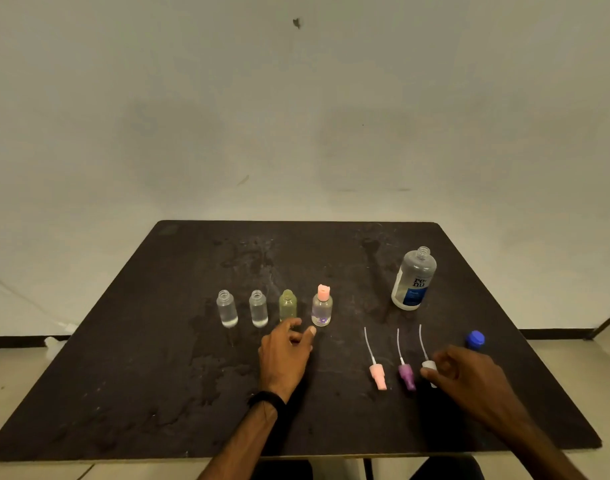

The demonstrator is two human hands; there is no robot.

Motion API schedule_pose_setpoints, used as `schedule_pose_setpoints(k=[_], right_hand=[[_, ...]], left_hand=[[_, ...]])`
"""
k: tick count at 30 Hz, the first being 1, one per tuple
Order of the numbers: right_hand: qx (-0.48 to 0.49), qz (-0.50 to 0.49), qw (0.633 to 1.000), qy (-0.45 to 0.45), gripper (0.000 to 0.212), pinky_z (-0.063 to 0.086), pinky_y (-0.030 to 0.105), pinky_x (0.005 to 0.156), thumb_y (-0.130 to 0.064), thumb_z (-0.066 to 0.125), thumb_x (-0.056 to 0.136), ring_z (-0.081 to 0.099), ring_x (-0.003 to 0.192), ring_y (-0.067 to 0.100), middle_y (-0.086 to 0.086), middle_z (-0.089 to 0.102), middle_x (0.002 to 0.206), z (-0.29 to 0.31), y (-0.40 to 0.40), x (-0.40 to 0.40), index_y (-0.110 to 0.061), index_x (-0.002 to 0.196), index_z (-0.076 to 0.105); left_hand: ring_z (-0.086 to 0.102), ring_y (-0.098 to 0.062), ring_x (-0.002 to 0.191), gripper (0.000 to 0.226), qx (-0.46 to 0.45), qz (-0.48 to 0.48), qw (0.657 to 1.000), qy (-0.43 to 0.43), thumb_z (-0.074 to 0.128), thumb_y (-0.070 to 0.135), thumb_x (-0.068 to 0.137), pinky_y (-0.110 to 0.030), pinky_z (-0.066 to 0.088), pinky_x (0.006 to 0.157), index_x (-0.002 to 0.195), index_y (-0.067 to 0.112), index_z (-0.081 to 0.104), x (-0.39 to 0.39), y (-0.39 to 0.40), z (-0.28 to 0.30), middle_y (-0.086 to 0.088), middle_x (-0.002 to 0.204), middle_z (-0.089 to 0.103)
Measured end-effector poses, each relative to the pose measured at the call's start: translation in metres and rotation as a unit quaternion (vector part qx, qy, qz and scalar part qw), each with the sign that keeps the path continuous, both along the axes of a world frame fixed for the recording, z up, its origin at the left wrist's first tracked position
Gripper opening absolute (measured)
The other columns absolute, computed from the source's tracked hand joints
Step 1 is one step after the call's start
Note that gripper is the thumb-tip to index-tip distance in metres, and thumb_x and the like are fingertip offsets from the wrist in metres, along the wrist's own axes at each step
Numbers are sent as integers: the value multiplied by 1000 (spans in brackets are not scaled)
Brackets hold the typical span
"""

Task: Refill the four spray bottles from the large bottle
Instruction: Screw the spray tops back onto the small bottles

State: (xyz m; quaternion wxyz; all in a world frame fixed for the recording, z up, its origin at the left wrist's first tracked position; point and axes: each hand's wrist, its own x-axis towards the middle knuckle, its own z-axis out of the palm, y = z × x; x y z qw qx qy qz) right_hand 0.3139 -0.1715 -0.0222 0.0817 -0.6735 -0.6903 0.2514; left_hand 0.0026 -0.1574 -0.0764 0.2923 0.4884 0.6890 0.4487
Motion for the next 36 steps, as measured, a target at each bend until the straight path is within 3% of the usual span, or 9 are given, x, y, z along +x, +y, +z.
schedule_pose_setpoints(k=[5,10,12,14,18,25,28,32,36], right_hand=[[-15,-5,999,-39,23,45,14,65,-42,67,87,60,81,3,-13,59,91,-5,-2,-2,-39,99,48],[-6,-89,996,11,36,51,32,91,-30,75,83,60,97,13,-2,63,106,-7,1,7,-29,112,54],[50,-122,991,37,47,49,44,95,-19,79,79,59,101,24,12,62,115,-2,7,14,-12,121,60],[160,-114,977,84,40,52,39,83,-13,77,80,60,93,22,14,64,109,26,12,5,-7,118,65],[294,47,938,176,31,51,16,74,-17,74,83,62,95,0,-15,64,103,111,24,-51,-32,110,67],[193,316,925,89,20,53,24,77,-21,68,86,64,88,7,-14,69,98,154,78,-155,-25,105,71],[175,362,916,14,21,53,25,80,-23,65,87,61,88,6,-10,67,101,152,99,-184,-23,108,71],[169,391,903,-55,23,50,22,79,-24,64,88,60,89,6,-6,68,105,143,112,-204,-19,109,69],[169,401,897,-77,23,45,17,76,-25,63,89,59,89,7,-4,68,104,141,117,-209,-18,111,68]], left_hand=[[71,2,65,27,19,69,997,17,73,42,88,-38,58,85,109,31,61,-23,-16,15,15,69,73],[70,2,61,44,38,68,997,-3,75,38,87,-30,56,81,126,25,58,-23,-18,16,14,68,73],[71,1,64,51,30,66,997,-2,75,41,87,-32,56,83,132,26,56,-19,-14,12,15,69,73],[71,1,65,53,19,58,998,-3,74,44,87,-27,54,81,134,27,55,-15,-10,11,16,70,73],[69,3,60,58,9,54,998,-11,70,44,90,-9,37,72,141,27,50,-11,-2,16,15,70,73],[71,-3,67,64,4,65,998,16,70,53,87,-32,54,88,142,27,50,-18,15,6,15,73,72],[71,-5,71,60,8,65,998,21,69,55,86,-32,55,88,138,30,53,-19,18,5,14,72,71],[69,-3,67,41,11,52,998,24,68,50,90,-12,43,66,127,35,60,-19,16,7,11,70,71],[69,-4,68,33,11,51,998,19,67,46,91,-7,39,63,122,35,63,-21,16,8,9,72,71]])
